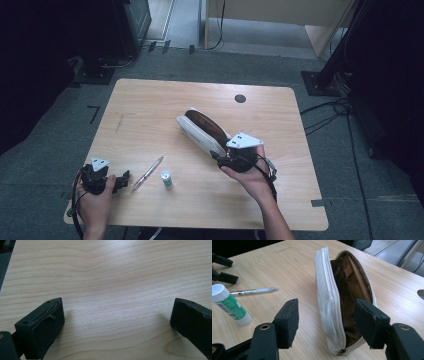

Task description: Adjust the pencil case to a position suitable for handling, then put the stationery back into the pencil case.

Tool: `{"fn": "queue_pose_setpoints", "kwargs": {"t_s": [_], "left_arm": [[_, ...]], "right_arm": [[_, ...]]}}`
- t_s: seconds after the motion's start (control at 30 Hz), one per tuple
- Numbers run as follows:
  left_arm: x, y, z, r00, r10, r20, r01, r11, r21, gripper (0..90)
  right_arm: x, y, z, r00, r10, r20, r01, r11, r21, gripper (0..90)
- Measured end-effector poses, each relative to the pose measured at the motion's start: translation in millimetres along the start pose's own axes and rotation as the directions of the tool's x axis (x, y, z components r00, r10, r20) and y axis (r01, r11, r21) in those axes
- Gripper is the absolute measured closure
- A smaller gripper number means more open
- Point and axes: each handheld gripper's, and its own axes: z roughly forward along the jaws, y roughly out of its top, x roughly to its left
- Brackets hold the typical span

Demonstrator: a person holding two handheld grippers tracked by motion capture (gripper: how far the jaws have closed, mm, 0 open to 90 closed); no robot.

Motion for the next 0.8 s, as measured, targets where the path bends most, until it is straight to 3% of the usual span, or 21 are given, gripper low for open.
{"fn": "queue_pose_setpoints", "kwargs": {"t_s": [0.6,0.8], "left_arm": [[0.0,0.0,0.0,1.0000,0.000,0.000,0.000,1.0000,0.000,0.0],[-0.2,0.3,0.2,1.0000,-0.001,-0.001,0.001,1.0000,0.000,0.0]], "right_arm": [[2.0,-21.9,-20.0,0.9925,0.115,-0.042,-0.117,0.991,-0.060,45.5],[12.9,-25.4,-20.5,0.9926,0.106,-0.060,-0.110,0.992,-0.061,48.5]]}}
